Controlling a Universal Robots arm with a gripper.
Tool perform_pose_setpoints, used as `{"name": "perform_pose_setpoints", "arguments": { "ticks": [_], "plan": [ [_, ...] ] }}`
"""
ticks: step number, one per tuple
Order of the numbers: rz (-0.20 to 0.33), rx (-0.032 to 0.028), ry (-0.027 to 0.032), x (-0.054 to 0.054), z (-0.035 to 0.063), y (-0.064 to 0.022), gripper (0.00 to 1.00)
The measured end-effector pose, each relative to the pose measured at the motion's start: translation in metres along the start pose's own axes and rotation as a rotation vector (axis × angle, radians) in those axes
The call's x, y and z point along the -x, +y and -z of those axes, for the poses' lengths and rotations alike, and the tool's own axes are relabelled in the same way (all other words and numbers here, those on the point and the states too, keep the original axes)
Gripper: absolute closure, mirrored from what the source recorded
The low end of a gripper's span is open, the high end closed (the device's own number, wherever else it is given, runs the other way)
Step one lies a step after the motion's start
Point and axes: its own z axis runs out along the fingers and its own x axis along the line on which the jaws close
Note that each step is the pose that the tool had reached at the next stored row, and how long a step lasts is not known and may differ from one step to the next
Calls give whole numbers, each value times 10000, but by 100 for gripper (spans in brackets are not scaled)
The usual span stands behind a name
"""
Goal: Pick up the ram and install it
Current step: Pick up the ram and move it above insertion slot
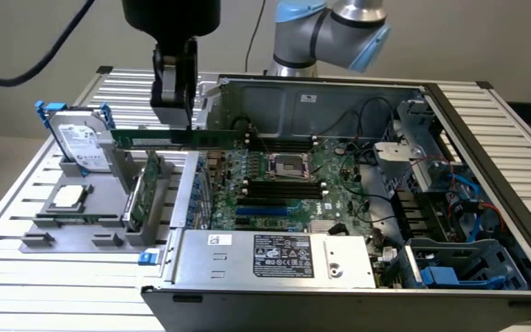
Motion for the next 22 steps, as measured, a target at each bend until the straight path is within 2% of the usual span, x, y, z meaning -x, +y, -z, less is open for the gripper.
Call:
{"name": "perform_pose_setpoints", "arguments": {
  "ticks": [4,10,17,22],
  "plan": [
    [2,53,-5,-15,15,-183,86],
    [3,61,-5,-35,17,-457,86],
    [4,71,-7,-30,-60,-786,86],
    [4,72,-6,25,-122,-1023,86]
  ]
}}
